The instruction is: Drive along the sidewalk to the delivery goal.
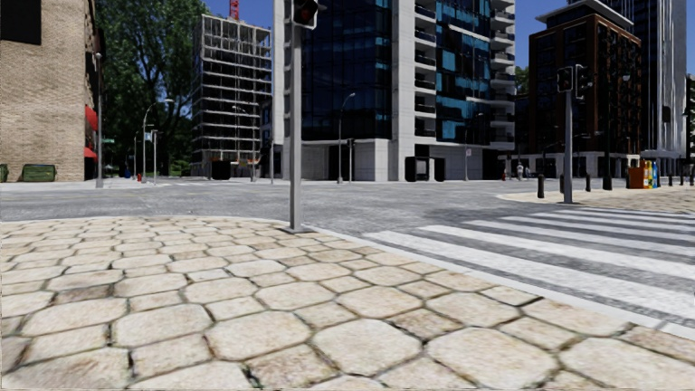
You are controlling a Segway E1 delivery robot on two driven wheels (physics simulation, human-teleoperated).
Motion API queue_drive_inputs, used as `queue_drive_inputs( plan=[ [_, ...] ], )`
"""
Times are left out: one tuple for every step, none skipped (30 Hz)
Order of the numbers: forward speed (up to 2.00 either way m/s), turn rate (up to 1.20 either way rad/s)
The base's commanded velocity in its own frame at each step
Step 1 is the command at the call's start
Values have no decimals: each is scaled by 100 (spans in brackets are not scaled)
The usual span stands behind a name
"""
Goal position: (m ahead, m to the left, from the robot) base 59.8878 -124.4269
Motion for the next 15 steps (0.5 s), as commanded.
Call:
queue_drive_inputs(
  plan=[
    [200, -51],
    [200, -51],
    [200, -51],
    [200, -51],
    [200, -51],
    [200, -51],
    [200, -51],
    [200, -51],
    [200, -51],
    [200, -51],
    [200, -51],
    [200, -51],
    [200, -51],
    [200, -51],
    [200, -51]
  ],
)
